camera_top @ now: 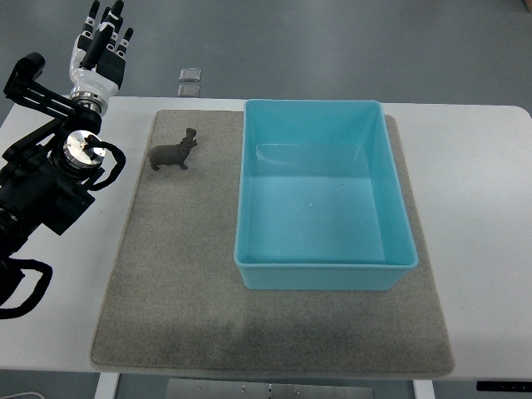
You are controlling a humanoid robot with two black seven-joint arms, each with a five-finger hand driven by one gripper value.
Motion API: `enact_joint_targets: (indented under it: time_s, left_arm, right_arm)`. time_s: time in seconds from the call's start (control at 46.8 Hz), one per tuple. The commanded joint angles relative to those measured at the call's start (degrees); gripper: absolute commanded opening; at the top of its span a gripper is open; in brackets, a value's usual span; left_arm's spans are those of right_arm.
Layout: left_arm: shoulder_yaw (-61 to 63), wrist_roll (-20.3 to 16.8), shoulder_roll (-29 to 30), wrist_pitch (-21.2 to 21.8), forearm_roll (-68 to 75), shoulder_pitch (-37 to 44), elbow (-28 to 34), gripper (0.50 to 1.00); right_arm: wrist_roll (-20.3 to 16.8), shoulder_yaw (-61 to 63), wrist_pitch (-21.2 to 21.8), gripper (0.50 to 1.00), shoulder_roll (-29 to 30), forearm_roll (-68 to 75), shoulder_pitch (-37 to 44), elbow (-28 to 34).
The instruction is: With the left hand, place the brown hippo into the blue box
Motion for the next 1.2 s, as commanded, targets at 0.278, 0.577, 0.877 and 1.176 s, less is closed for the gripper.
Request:
enact_joint_targets:
  time_s: [0.278,0.577,0.877,1.176]
  left_arm:
    - [-0.2,0.1,0.5,-0.6,0.1,0.5,0.5,1.0]
    - [0.0,-0.1,0.0,-0.8,0.8,0.9,0.6,1.0]
    - [4.2,0.6,0.7,1.0,1.9,-0.2,0.7,1.0]
    - [7.7,-0.2,1.6,3.7,8.0,-1.9,0.9,1.0]
  right_arm:
    - [0.0,0.0,0.0,0.936,0.0,-0.1,0.0,0.0]
    - [0.0,0.0,0.0,0.936,0.0,-0.1,0.0,0.0]
    - [0.0,0.0,0.0,0.936,0.0,0.0,0.0,0.0]
    - [0.0,0.0,0.0,0.936,0.0,0.0,0.0,0.0]
